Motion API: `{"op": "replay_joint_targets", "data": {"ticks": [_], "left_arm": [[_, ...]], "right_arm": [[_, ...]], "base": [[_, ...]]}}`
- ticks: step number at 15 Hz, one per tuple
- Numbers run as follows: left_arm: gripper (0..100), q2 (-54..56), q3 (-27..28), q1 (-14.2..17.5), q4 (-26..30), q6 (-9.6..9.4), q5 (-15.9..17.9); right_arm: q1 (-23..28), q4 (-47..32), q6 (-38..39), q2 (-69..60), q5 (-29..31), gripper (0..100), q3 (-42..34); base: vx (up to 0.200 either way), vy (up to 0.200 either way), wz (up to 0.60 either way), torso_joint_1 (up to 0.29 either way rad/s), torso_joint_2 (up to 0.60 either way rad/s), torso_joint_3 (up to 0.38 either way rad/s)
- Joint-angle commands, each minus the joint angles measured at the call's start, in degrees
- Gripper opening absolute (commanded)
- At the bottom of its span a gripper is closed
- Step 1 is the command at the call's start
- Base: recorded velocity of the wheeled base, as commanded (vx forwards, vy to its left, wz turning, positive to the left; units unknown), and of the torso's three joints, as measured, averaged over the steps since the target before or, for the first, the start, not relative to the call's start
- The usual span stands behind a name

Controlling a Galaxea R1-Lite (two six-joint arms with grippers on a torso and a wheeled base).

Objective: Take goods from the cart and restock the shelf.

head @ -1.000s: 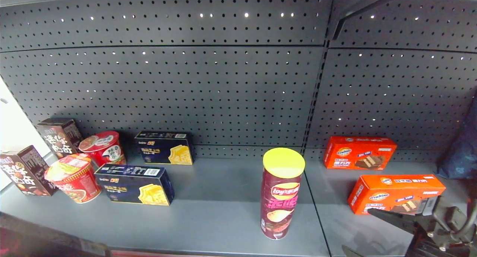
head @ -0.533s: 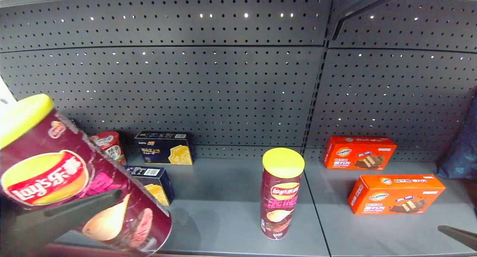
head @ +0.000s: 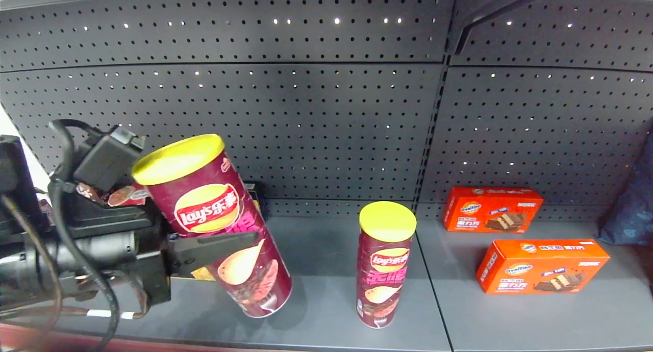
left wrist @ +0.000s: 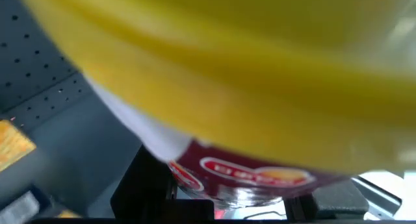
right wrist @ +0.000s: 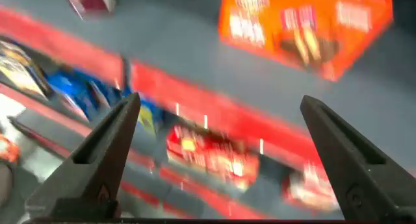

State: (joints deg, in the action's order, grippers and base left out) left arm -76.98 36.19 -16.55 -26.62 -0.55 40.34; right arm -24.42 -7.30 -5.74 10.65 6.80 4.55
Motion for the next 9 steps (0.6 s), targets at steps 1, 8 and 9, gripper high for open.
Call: {"op": "replay_joint_targets", "data": {"ticks": [1, 8, 9], "left_arm": [[0, -11.26, 5.03, -0.06, -1.5, -2.53, 0.53], [0, -28.4, 19.53, -2.78, -1.68, -5.43, 0.09], [0, -29.19, 20.06, -3.22, -1.85, -5.52, -0.17]], "right_arm": [[2.8, -0.7, 0.03, -7.58, -0.12, 100, 0.81], [7.02, -0.7, 0.2, -10.39, 0.32, 100, 0.81], [7.02, -0.7, 0.2, -10.39, 0.32, 100, 0.81]], "base": [[0.0, 0.0, 0.0, 0.0, 0.0, 0.0], [0.0, 0.0, 0.0, 0.0, 0.0, 0.0], [0.0, 0.0, 0.0, 0.0, 0.0, 0.0]]}}
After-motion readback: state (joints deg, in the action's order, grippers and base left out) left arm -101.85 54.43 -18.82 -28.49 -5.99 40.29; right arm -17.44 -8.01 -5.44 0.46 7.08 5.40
